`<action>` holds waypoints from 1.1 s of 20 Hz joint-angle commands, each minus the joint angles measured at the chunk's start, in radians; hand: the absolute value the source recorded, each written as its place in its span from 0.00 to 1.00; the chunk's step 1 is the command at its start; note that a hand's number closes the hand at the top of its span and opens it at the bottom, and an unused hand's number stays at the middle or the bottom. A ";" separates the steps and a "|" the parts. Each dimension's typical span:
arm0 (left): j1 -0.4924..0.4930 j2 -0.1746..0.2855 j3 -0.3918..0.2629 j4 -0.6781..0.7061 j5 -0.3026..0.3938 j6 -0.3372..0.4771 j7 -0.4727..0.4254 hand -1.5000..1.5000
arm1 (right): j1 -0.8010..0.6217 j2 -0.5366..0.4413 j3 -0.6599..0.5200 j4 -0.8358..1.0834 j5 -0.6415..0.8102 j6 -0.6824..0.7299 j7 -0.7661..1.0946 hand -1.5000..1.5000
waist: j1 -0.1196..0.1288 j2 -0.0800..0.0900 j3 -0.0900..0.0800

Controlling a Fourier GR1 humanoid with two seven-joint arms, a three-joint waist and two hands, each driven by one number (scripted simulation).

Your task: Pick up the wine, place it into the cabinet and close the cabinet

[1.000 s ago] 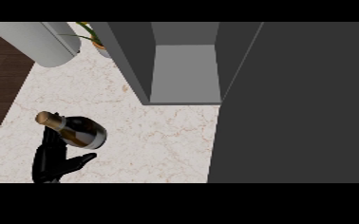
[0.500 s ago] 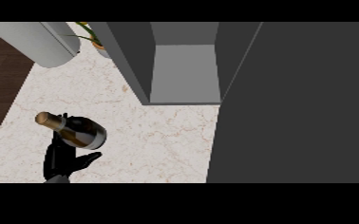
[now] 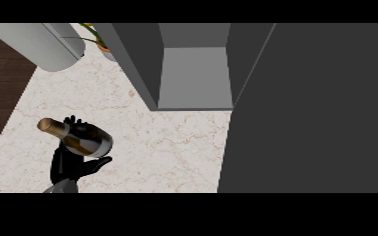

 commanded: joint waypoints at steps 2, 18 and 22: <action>-0.038 -0.014 0.007 0.030 0.009 -0.026 -0.079 0.00 | 0.069 -0.006 -0.030 -0.104 -0.094 0.028 0.001 0.00 | -0.006 0.002 -0.006; -0.116 -0.062 0.002 0.071 0.051 -0.060 -0.039 1.00 | 0.091 0.003 -0.060 -0.033 -0.111 0.063 -0.053 0.00 | -0.005 0.003 -0.005; -0.079 -0.042 -0.027 -0.001 0.066 -0.088 0.080 1.00 | 0.023 0.000 -0.045 -0.054 -0.060 0.028 0.028 0.00 | 0.007 -0.001 -0.004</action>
